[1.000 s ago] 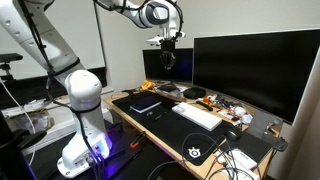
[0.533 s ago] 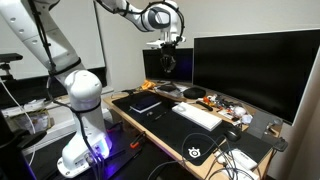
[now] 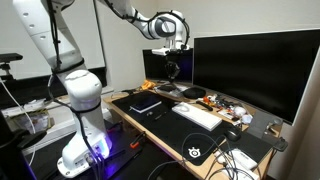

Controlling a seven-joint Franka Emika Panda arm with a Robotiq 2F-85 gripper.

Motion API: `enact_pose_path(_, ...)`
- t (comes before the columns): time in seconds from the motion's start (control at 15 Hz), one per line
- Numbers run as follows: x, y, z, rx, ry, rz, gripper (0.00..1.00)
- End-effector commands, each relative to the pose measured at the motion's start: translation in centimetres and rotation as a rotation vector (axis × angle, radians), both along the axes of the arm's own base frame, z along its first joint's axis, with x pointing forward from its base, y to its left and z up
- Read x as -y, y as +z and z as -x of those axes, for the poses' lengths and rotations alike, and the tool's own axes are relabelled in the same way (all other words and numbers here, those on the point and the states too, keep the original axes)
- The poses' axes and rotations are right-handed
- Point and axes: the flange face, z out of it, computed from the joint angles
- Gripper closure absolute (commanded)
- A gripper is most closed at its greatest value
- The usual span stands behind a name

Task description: Press two keys on the keyboard

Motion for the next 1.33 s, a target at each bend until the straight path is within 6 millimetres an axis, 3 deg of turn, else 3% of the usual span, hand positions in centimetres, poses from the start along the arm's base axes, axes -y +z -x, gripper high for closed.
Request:
enact_pose_path(0.0,1.4,-1.1,-1.7,0.017,-0.038,0.004,1.0)
enact_pose_path(0.87,5.0,-6.3,-6.6,0.007,-0.099,0.04,1.0)
enact_pose_path(1.0,4.4,-6.4,-6.0,-0.006,-0.069,0.044,0.99)
enact_pose_path(1.27,4.7,-6.9,-6.6,-0.014,-0.082,0.048,0.99)
